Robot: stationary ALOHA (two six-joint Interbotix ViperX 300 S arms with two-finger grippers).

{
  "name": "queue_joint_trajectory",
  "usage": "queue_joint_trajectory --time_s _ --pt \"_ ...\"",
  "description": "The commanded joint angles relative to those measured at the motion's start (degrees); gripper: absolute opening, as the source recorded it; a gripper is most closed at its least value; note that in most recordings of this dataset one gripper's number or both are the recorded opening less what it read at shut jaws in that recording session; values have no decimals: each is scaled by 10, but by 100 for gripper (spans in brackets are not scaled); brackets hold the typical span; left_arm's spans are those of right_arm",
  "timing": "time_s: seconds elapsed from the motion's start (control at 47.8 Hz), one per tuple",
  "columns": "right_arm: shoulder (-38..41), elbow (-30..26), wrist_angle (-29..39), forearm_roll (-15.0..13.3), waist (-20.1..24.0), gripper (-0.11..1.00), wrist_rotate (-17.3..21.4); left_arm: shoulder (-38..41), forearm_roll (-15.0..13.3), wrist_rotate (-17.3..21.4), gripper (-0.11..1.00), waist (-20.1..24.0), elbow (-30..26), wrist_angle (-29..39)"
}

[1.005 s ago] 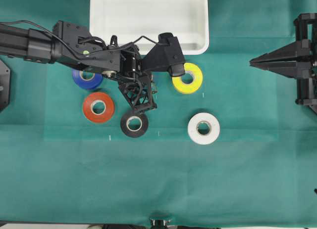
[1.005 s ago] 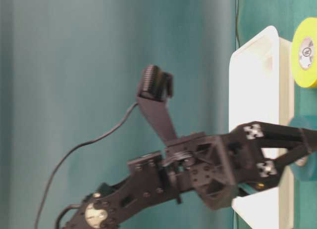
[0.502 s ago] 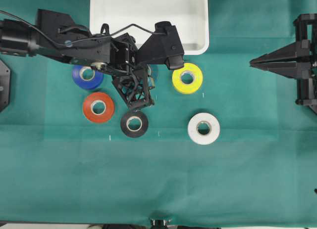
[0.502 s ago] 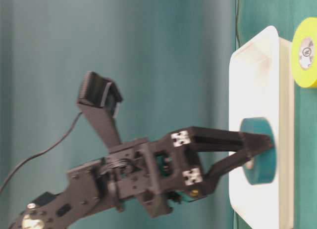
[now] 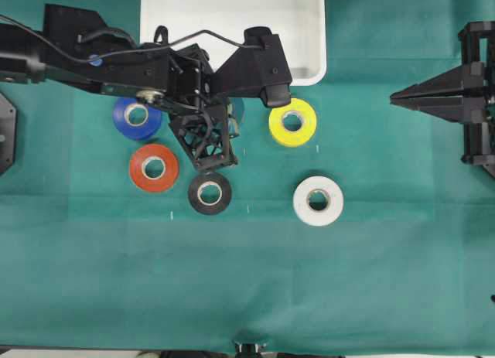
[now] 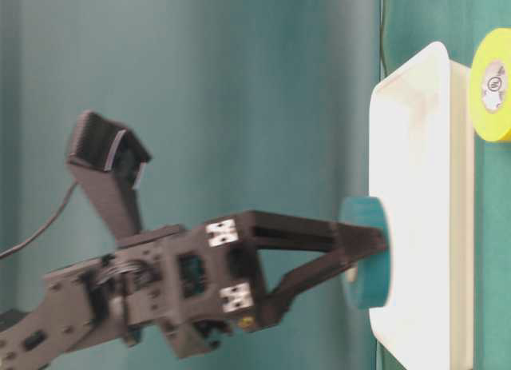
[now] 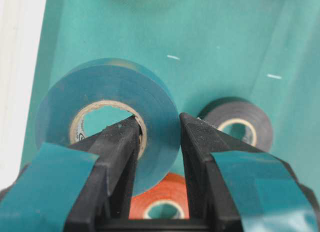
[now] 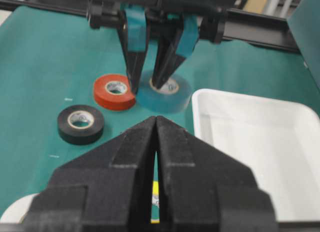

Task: Pick up the tape from a random location and place it into the white case.
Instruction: 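Lift the teal roll with the left gripper and carry it upward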

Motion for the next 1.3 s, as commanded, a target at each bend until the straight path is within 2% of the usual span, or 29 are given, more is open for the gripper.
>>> queue_joint_trajectory --time_s 0.0,0.23,0.628,1.277 --pt "2 -12 -2 0 -1 0 -1 -36 3 2 21 -3 -19 8" --pt "1 -14 -2 -1 -1 0 -1 -77 3 1 21 -6 -34 41" --pt "1 -16 -2 0 -1 0 1 -109 5 2 21 -6 -95 127" --pt "3 -14 -2 0 -1 0 1 -109 6 3 21 -11 -107 134"
